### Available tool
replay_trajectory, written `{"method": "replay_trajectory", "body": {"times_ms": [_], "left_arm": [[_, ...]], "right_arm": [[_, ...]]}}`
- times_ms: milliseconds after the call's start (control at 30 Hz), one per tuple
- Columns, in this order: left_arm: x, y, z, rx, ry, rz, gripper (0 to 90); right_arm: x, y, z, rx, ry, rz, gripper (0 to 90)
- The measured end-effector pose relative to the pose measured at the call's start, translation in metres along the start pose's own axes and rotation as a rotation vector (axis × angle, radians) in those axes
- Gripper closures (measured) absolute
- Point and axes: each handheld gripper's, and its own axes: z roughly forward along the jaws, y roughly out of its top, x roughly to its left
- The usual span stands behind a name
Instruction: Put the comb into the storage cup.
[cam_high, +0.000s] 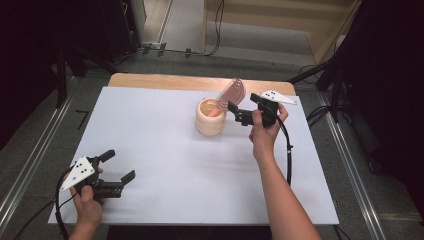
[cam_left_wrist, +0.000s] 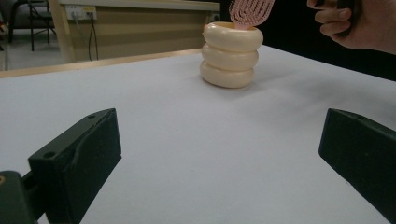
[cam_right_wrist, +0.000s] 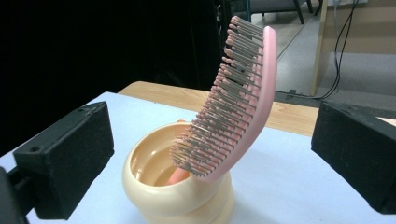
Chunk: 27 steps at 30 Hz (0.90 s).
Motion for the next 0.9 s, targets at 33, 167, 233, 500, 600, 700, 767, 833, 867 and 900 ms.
{"method": "replay_trajectory", "body": {"times_ms": [33,167,233,500,600,700,767,833,867,900], "left_arm": [[0.0,0.0,0.0,0.0,0.0,0.0,0.0],[0.0,0.0,0.0,0.0,0.0,0.0,0.0],[0.0,0.0,0.0,-0.001,0.0,0.0,0.0],[0.0,0.0,0.0,-0.001,-0.002,0.0,0.0],[0.0,0.0,0.0,0.0,-0.003,0.0,0.0],[0.0,0.0,0.0,0.0,-0.003,0.001,0.0],[0.0,0.0,0.0,-0.001,-0.004,0.001,0.0],[0.0,0.0,0.0,-0.001,-0.004,0.0,0.0],[0.0,0.0,0.0,-0.001,-0.004,0.0,0.0],[0.0,0.0,0.0,0.0,-0.003,0.001,0.0]], "right_arm": [[0.0,-0.001,-0.001,-0.003,0.0,-0.004,0.0],[-0.001,-0.003,-0.008,-0.003,0.003,-0.006,0.0],[-0.001,-0.005,-0.011,-0.001,0.006,-0.008,0.0],[-0.004,-0.013,-0.024,0.0,0.005,-0.016,0.0],[-0.005,-0.015,-0.03,-0.006,0.006,-0.011,0.0],[-0.006,-0.018,-0.035,-0.01,0.003,-0.021,0.0],[-0.007,-0.021,-0.038,-0.012,0.005,-0.017,0.0],[-0.009,-0.023,-0.042,-0.012,0.001,-0.021,0.0],[-0.009,-0.024,-0.044,-0.011,0.001,-0.018,0.0],[-0.009,-0.026,-0.046,-0.009,-0.002,-0.018,0.0]]}}
